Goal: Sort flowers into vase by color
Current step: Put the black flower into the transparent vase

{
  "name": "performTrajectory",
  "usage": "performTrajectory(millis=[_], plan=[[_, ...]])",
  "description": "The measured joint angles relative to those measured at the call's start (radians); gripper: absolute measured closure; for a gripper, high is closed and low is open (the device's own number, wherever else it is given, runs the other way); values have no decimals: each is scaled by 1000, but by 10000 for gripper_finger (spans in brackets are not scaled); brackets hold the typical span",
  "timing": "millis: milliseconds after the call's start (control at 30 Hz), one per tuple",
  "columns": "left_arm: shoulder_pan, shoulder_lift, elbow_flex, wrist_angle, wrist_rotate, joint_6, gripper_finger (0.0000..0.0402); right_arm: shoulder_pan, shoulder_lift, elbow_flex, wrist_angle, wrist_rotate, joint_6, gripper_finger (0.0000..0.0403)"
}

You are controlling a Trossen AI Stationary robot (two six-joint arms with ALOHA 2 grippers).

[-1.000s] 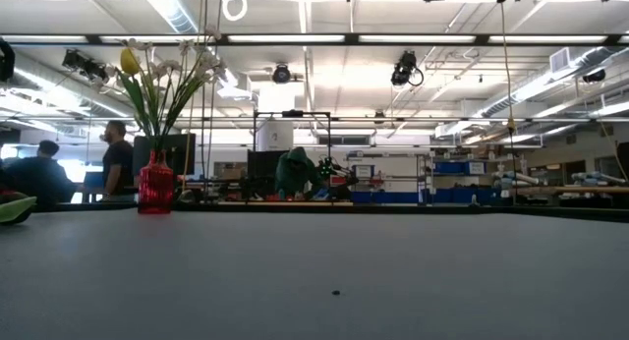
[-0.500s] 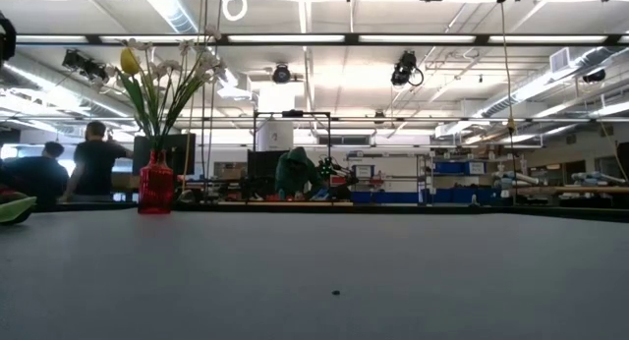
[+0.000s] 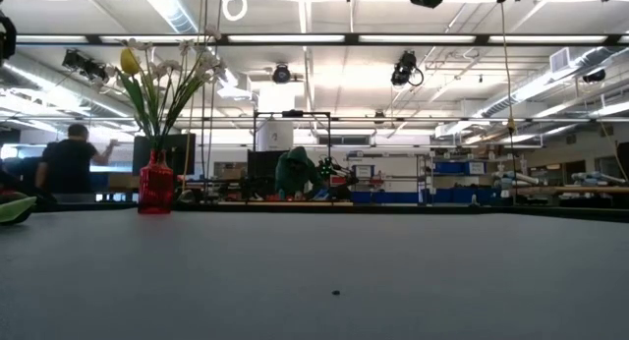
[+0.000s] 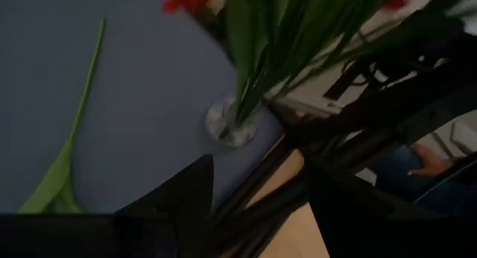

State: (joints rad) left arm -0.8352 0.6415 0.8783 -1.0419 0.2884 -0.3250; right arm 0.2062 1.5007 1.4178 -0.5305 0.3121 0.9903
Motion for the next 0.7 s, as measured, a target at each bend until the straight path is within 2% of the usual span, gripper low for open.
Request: performTrajectory(millis=[167, 267, 433, 567, 700], plan=[[0, -8, 0, -124, -47, -57, 186, -4, 128, 0, 26, -81, 11, 238], [0, -22, 0, -178, -115, -98, 188, -5, 224, 0, 100, -138, -22, 238], [1, -53, 0, -195, -294, -205, 204, -5, 344, 0, 253, -230, -44, 238], [1, -70, 0, -235, -371, -326, 219, -5, 390, 0, 325, -257, -40, 238], [1, -81, 0, -311, -421, -477, 230, -11, 406, 0, 312, -260, -2, 238]])
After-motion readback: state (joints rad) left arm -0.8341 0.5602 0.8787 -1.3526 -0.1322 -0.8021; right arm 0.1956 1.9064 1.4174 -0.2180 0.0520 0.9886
